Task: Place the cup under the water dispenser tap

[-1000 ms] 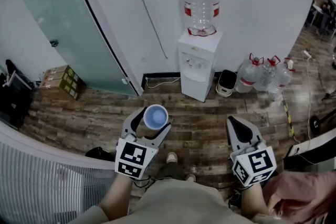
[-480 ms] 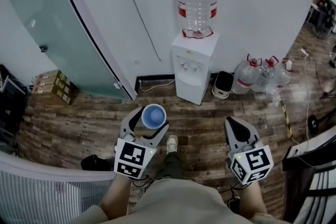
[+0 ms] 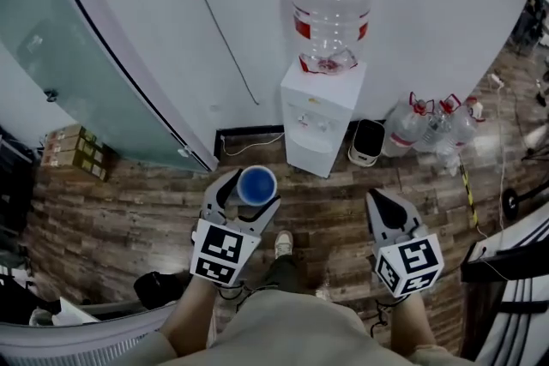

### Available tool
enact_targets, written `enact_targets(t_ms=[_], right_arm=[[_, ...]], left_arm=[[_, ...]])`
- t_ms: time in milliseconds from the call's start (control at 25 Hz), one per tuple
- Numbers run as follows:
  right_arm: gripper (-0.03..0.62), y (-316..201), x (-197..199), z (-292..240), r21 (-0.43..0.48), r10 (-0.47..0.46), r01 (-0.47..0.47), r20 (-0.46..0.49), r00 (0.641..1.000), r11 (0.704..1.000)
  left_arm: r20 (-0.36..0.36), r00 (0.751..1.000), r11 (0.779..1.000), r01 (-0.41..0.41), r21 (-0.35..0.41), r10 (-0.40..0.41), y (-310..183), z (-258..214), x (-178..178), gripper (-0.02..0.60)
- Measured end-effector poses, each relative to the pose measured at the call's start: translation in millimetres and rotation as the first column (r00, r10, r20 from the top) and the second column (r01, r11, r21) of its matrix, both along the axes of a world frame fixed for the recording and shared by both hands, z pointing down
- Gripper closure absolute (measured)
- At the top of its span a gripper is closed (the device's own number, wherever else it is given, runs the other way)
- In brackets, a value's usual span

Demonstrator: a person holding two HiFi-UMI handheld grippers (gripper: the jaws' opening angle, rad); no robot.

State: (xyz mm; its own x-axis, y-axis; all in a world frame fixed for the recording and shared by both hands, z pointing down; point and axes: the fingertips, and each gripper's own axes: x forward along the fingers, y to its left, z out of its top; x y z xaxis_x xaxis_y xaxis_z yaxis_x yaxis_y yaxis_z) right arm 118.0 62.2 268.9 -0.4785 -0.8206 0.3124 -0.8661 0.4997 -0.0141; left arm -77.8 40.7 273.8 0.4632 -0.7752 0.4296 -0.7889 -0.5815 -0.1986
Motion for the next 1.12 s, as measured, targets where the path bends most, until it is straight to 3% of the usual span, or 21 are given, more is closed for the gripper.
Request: enact_targets(t_ms=[560,840,1120], right_arm=[[0.586,-182,-56,24,-0.077,0.061,-0.063,-0.027,0.998,0.995],[0.586,-228,-62,55,-0.134,0.064,-0.069,-0.040,0.997,0.989],[0.588,-262,-52,115,-0.201,0.059,-0.067,-0.042,0.997,0.977]], left_arm=[[-0.025,0.991,0.987,-0.135,-0.087,0.133,-195,44,-24,0.225],[-0.035,0.986,0.976,-0.164,-0.142,0.161,-241,87,-13,0.225],[-0.054,0.990,0.967,-0.136,-0.215,0.127,-272,158,3,0.225]])
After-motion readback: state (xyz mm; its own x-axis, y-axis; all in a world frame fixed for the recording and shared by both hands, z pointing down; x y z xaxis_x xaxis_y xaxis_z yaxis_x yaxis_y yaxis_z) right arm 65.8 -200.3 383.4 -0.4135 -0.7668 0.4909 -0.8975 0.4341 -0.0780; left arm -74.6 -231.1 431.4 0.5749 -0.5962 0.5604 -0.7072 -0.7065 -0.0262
